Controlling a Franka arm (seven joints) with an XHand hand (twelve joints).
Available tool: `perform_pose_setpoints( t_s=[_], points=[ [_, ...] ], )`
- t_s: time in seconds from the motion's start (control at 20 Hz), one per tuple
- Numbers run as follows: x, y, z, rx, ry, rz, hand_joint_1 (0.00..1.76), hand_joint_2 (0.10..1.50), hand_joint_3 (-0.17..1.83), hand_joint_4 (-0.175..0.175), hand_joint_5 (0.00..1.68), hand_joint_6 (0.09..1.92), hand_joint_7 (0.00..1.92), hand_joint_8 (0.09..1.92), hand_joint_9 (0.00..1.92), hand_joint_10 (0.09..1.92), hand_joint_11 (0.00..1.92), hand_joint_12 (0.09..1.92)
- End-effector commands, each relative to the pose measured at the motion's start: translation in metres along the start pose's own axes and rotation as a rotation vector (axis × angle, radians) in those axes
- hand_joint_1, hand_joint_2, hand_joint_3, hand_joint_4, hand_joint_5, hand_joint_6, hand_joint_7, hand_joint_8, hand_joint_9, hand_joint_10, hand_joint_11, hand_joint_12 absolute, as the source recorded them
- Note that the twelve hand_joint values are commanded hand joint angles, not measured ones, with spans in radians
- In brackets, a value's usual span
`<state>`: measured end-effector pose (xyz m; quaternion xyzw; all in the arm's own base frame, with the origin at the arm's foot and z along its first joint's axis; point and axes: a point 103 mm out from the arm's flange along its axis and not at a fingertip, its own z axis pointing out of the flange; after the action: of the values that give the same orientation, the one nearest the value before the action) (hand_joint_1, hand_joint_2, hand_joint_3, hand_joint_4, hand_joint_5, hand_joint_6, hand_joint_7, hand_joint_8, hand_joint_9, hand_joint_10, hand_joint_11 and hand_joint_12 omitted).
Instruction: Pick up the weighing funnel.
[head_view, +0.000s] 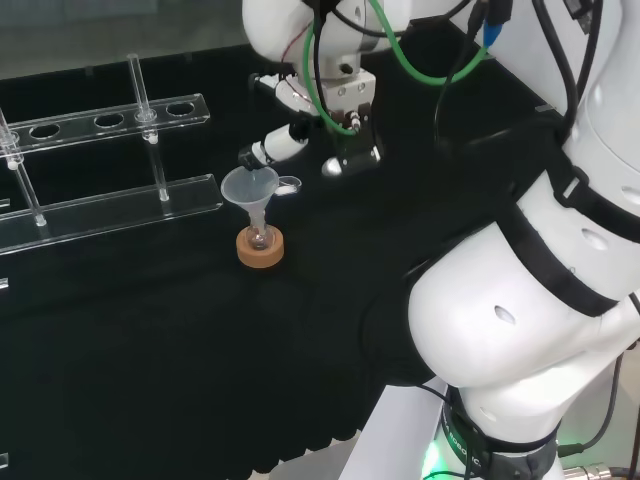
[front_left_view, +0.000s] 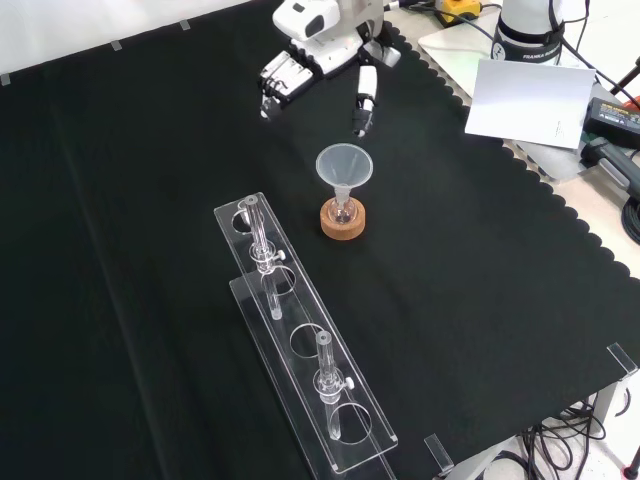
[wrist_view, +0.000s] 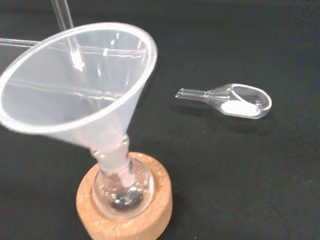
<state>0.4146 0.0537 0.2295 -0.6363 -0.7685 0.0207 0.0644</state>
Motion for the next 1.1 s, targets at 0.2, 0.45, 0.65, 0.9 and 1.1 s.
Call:
perform_pose_setpoints(
  t_s=[0.2, 0.45, 0.65, 0.9, 1.1],
  points=[
    [-0.029, 0.021, -0.017, 0.042, -0.037, 0.035, 0.54, 0.79, 0.10, -0.086, 0.26, 0.09, 0.07, 0.75, 0.28, 0.79, 0.18, 1.50],
    [-0.048, 0.035, -0.026, 0.018, -0.062, 0.071, 0.61, 0.82, 0.12, -0.079, 0.36, 0.09, 0.26, 0.75, 0.44, 0.71, 0.27, 1.41],
    [-0.066, 0.048, -0.023, 0.028, -0.057, 0.112, 0.73, 0.81, 0.16, -0.071, 0.46, 0.09, 0.39, 0.72, 0.59, 0.63, 0.36, 1.35],
    [-0.081, 0.066, -0.005, 0.066, -0.043, 0.129, 0.76, 0.80, 0.18, -0.069, 0.48, 0.09, 0.44, 0.72, 0.64, 0.61, 0.40, 1.34],
    [-0.086, 0.082, 0.014, 0.111, -0.057, 0.129, 0.77, 0.79, 0.19, -0.069, 0.49, 0.09, 0.45, 0.71, 0.65, 0.59, 0.41, 1.32]
  ],
)
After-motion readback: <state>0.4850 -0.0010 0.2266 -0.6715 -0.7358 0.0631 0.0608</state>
